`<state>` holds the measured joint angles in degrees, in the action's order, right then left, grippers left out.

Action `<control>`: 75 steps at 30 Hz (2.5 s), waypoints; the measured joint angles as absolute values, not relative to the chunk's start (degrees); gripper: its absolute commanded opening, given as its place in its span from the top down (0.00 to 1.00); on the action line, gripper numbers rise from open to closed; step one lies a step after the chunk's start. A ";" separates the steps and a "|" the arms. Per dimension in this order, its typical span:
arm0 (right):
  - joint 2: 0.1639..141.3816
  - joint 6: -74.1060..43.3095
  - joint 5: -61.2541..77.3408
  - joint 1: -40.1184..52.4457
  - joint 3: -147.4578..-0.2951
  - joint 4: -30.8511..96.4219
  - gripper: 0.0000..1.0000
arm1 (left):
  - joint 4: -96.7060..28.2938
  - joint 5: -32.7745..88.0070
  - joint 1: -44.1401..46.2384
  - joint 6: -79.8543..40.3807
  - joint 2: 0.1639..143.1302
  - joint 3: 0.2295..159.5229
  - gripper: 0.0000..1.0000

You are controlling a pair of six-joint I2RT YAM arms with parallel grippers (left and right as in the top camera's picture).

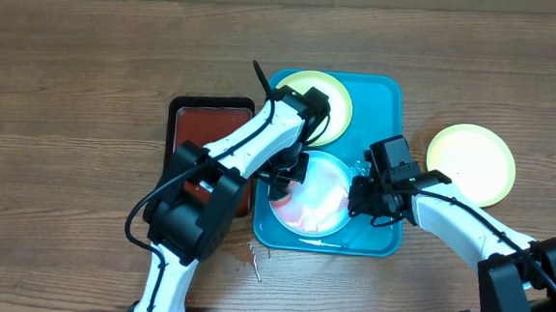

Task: Clean dirty plates on tray and stack at the side
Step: 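Scrub the white plate with the sponge while the right gripper holds its rim, then return the sponge to the black tray with the left gripper, then lift the white plate with the right gripper and tilt it over the black tray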

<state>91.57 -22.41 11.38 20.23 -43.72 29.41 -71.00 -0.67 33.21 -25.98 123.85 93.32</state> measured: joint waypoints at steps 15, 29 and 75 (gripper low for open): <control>91.57 -22.39 11.35 20.23 -43.72 29.41 0.96 | -75.64 -2.48 12.95 -22.44 101.27 93.25 0.96; 91.57 -22.33 11.09 20.23 -44.45 31.70 0.96 | -56.10 -1.69 5.08 -20.58 103.31 67.37 0.69; 103.72 -18.63 -47.90 60.36 -83.29 37.52 0.96 | -82.52 4.51 2.50 -20.82 86.48 107.04 0.00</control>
